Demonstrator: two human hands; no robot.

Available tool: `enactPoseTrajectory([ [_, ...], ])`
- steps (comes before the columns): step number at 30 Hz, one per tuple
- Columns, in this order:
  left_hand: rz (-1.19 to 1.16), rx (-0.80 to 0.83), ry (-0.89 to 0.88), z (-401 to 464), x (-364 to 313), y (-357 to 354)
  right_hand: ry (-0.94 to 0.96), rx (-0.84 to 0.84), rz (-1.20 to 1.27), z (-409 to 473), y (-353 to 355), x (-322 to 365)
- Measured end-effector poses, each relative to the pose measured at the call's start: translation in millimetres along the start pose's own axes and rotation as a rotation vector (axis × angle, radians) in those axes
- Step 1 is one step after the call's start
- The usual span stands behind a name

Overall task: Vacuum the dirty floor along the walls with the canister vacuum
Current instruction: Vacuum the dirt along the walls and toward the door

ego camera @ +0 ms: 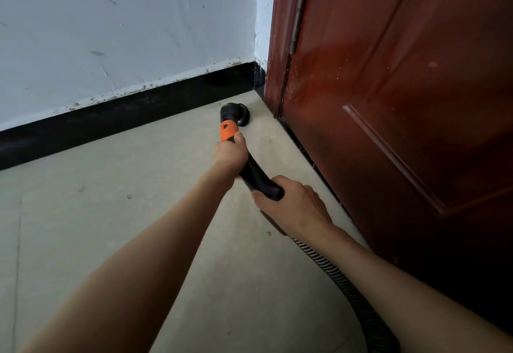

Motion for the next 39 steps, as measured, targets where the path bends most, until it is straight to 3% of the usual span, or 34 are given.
enactPoseTrajectory([
  [3, -0.026, -0.033, -0.027, 15.1, -1.0, -3.6, 0.009, -0.021, -0.020, 15.8, -0.1, -0.2],
  [14, -0.055, 0.077, -0.076, 44.2, -32.1, -26.0, -0.054, -0.118, 0.009, 54.6, 4.1, 2.6],
  [24, -0.018, 0.154, -0.029, -0.5, 5.3, -16.4, -0.078, -0.056, -0.081, -6.0, -11.1, 0.0],
  [39, -0.212, 0.174, 0.110, -81.8, 55.2, 21.7, 0.014, 0.060, -0.246, -95.3, -0.1, 11.6],
])
Point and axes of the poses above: each hand's wrist, its own z-axis towards the middle knuckle, its own y-axis out of the back of the hand, x = y × z, the point moved 2 cm from there along z, towards the middle knuckle, and after that the axes turned 11 degrees about -z, right-handed, at the moved point
